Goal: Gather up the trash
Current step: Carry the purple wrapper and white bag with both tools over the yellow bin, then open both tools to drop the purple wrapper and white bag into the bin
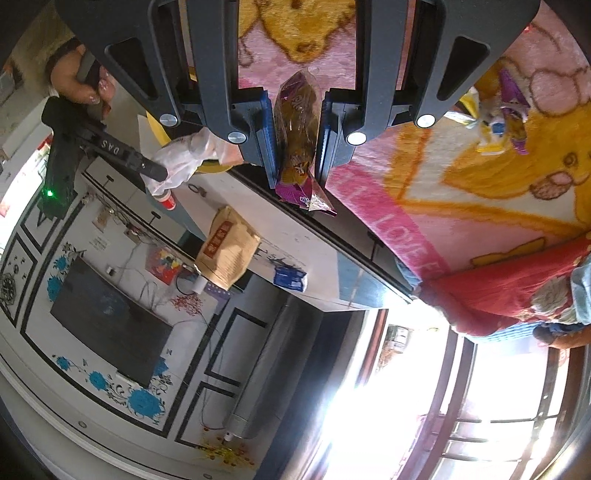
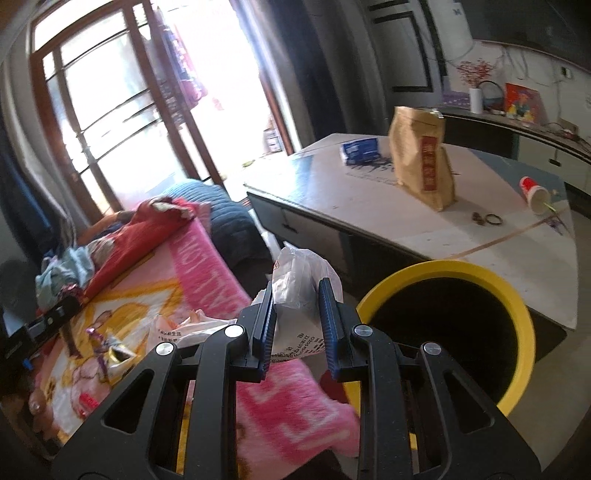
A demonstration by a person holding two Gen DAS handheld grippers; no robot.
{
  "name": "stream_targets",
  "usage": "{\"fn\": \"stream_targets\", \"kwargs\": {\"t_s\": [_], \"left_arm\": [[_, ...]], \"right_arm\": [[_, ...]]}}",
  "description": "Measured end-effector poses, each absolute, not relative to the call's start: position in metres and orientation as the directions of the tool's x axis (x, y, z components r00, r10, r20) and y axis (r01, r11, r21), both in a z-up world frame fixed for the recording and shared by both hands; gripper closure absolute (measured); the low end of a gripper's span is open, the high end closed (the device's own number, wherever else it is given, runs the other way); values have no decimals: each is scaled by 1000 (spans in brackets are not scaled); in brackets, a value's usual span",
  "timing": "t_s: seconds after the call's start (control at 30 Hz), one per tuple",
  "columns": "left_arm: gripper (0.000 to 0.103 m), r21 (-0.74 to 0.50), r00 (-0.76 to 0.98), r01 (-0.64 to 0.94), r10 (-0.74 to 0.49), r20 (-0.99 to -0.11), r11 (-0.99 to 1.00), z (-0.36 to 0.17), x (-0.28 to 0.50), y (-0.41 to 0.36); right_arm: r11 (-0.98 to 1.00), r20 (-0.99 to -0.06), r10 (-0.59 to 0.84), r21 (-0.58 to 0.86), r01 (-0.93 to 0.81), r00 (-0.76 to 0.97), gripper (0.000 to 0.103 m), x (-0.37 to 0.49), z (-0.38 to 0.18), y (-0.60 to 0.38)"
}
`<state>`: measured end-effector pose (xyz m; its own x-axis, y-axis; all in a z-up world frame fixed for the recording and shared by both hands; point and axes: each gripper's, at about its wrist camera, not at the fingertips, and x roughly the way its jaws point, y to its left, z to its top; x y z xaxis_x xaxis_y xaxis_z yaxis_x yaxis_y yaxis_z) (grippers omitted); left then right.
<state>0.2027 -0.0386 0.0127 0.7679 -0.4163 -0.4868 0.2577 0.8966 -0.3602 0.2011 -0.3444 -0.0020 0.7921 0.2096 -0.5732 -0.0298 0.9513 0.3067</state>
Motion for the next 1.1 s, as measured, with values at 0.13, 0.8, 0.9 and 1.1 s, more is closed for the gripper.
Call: {"fn": "stream_targets", "kwargs": {"t_s": [0.13, 0.8, 0.9, 1.1], "left_arm": [[84, -353, 756, 283, -434, -490, 892, 11, 203, -51], [84, -322, 696, 398, -511, -504, 859, 5, 209, -114], [84, -316, 685, 418, -524, -507, 852, 3, 211, -124], [84, -302, 661, 458, -548, -512, 836, -2, 214, -147]], "right_arm": [[953, -575, 171, 303, 14, 800, 86, 201, -3, -360], [924, -606, 8, 309, 226, 795, 86, 202, -20, -434], [919, -611, -8, 307, 247, 791, 86, 201, -23, -440], [918, -620, -59, 274, 287, 782, 86, 200, -28, -451]]}}
